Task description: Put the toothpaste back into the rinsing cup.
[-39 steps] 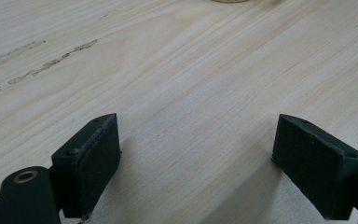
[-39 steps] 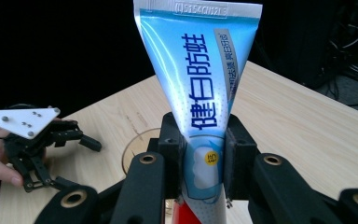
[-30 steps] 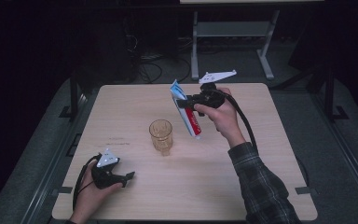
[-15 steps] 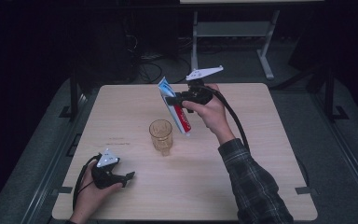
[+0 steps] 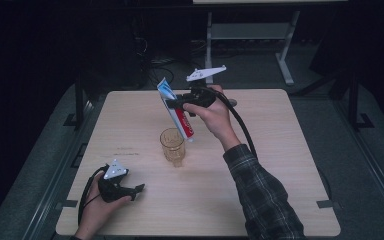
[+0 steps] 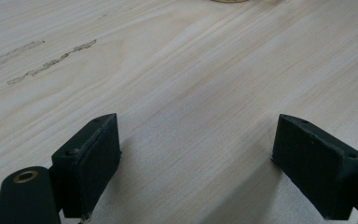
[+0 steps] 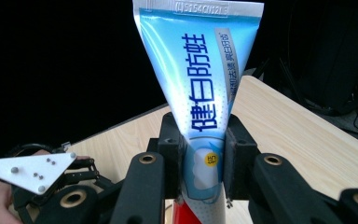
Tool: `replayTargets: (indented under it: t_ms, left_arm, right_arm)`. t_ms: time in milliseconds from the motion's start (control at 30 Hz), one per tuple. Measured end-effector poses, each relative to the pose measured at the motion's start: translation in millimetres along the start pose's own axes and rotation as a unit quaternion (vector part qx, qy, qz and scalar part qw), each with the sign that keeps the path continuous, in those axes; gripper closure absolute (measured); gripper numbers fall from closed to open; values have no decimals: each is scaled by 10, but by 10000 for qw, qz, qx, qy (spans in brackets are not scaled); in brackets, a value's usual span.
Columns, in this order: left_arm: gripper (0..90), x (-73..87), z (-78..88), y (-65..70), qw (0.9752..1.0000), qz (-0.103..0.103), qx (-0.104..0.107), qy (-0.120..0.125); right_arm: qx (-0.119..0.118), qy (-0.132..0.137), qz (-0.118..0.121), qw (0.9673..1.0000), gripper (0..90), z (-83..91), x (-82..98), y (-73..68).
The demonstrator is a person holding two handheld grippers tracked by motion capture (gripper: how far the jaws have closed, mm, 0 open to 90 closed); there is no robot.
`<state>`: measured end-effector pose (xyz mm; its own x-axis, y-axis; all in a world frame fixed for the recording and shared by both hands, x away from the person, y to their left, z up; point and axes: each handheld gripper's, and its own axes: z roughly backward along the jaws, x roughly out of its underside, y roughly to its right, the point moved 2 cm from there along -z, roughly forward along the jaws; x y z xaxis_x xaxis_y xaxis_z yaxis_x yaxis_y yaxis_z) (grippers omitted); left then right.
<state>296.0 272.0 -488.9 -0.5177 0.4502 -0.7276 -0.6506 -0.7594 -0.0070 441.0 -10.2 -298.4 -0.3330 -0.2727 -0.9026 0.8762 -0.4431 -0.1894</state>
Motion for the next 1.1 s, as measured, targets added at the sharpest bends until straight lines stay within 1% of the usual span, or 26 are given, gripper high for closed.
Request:
replayTargets:
  t_ms: [67,167,367,567,800,867,1100]
  left_arm:
    - [140,1,0,1,10000,1,-4,-1]
    - [140,0,-1,1,10000,3,2,3]
    - [140,0,0,1,10000,0,7,-1]
    - [140,0,0,2,10000,2,8,-1]
    - [140,0,0,2,10000,-3,12,-2]
    - [140,0,0,3,10000,-4,13,-1]
    - [140,1,0,3,10000,-9,14,-1]
  right_arm:
    - [-7,-9,-22,10000,722,-29,-10,-3]
    - [13,-43,23,10000,721,-75,-28,-1]
    - [10,-18,36,10000,721,-162,-80,-18]
    - [19,16,44,10000,720,-235,-95,-19]
    - [14,-9,26,10000,718,-340,-57,-3]
    - [-12,-37,27,10000,717,-385,-33,0]
    - [-66,-65,35,10000,717,-461,32,-3]
